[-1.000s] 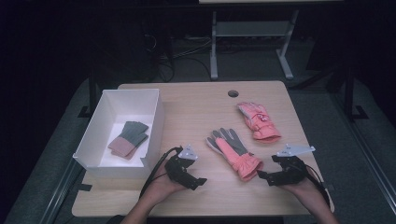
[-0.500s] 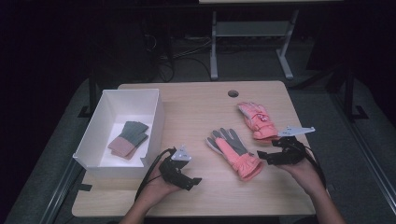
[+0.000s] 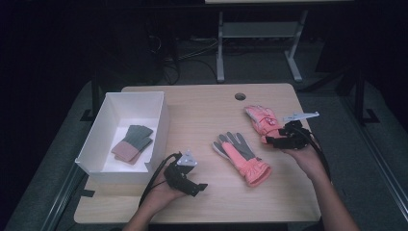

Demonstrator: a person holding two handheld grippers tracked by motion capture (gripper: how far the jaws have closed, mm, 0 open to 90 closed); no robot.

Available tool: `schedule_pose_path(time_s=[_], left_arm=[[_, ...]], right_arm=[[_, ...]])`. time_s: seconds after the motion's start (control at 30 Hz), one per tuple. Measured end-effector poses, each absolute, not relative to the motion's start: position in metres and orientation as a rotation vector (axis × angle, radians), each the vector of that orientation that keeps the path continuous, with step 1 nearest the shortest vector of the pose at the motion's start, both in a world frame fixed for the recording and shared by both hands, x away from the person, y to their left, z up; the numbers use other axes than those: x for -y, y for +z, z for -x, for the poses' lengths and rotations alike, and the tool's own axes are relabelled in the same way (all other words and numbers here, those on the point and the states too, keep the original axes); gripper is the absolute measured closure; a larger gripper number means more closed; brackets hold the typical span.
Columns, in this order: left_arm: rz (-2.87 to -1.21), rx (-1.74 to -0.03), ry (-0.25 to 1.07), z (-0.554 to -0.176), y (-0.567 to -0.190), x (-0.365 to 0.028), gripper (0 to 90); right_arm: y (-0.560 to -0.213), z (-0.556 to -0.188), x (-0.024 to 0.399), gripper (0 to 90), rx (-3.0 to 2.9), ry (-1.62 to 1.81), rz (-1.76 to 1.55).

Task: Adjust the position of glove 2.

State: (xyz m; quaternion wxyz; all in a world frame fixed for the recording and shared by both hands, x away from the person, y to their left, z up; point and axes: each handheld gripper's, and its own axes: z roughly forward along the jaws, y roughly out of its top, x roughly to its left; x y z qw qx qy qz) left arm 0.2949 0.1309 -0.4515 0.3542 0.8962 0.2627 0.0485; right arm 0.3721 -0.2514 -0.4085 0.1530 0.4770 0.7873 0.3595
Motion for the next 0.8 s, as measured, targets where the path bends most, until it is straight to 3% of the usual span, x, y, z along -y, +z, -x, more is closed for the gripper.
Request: schedule_pose_path(time_s=[0.37, 0.8], left_arm=[[-2.333, -0.668, 0.114, -0.296, -0.453, -0.129, 13.7], [-2.334, -0.658, 0.088, -0.296, -0.456, -0.125, 13.7]], right_arm=[[-0.414, -0.422, 0.252, 56.4, -2.261, 0.967, -1.421], [-0.435, -0.467, 0.254, 61.6, -2.319, 0.905, -1.526]])
